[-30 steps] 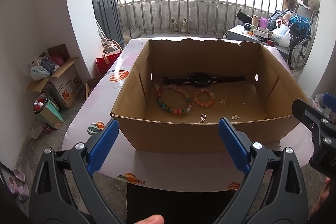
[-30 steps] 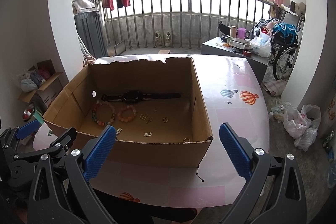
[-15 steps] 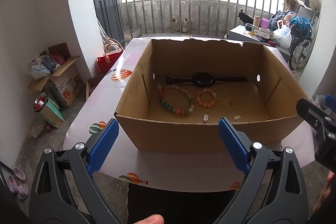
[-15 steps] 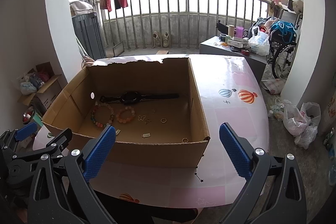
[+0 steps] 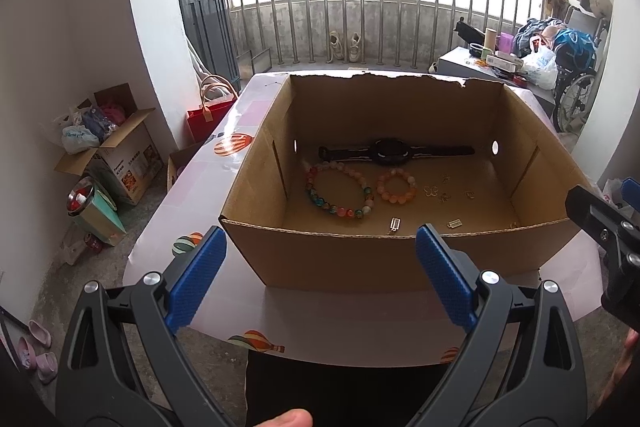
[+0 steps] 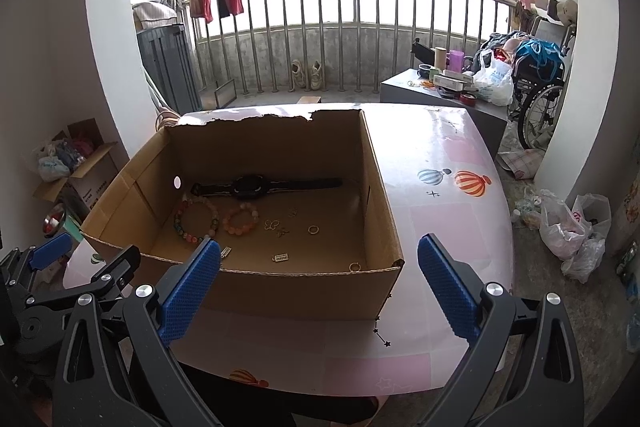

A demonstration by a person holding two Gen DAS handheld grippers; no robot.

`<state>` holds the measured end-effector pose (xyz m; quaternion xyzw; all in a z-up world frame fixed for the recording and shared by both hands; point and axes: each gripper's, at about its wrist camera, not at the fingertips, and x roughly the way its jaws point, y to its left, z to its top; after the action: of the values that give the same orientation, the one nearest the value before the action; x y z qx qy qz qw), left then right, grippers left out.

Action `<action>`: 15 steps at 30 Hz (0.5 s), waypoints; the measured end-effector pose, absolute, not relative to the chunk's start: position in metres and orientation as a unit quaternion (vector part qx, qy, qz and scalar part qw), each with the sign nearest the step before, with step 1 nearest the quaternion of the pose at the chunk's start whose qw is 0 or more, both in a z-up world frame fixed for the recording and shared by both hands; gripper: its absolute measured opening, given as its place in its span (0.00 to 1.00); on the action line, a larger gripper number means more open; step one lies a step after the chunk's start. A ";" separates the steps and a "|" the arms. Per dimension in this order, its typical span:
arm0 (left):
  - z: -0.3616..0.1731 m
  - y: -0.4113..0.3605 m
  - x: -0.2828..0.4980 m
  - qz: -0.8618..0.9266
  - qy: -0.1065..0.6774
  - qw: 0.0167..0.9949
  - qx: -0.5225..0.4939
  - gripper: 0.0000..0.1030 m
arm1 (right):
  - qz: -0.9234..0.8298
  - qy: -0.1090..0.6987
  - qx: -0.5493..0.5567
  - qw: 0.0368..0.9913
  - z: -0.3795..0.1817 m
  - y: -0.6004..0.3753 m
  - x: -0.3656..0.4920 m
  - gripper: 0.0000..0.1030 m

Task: Organize jewelry

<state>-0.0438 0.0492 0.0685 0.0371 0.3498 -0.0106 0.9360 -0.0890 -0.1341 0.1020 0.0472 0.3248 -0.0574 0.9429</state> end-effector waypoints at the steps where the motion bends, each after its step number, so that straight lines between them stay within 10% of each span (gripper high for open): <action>1: 0.068 0.049 -0.043 -0.009 0.350 0.936 0.039 0.89 | -0.057 0.324 0.048 0.943 0.102 -0.133 -0.089 0.94; 15: 0.067 0.055 -0.042 -0.009 0.350 0.936 0.030 0.89 | -0.049 0.326 0.039 0.943 0.103 -0.125 -0.089 0.94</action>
<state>-0.0418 0.0549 0.0674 0.0298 0.3499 -0.0086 0.9363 -0.0886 -0.1252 0.1034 0.0388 0.3259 -0.0486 0.9434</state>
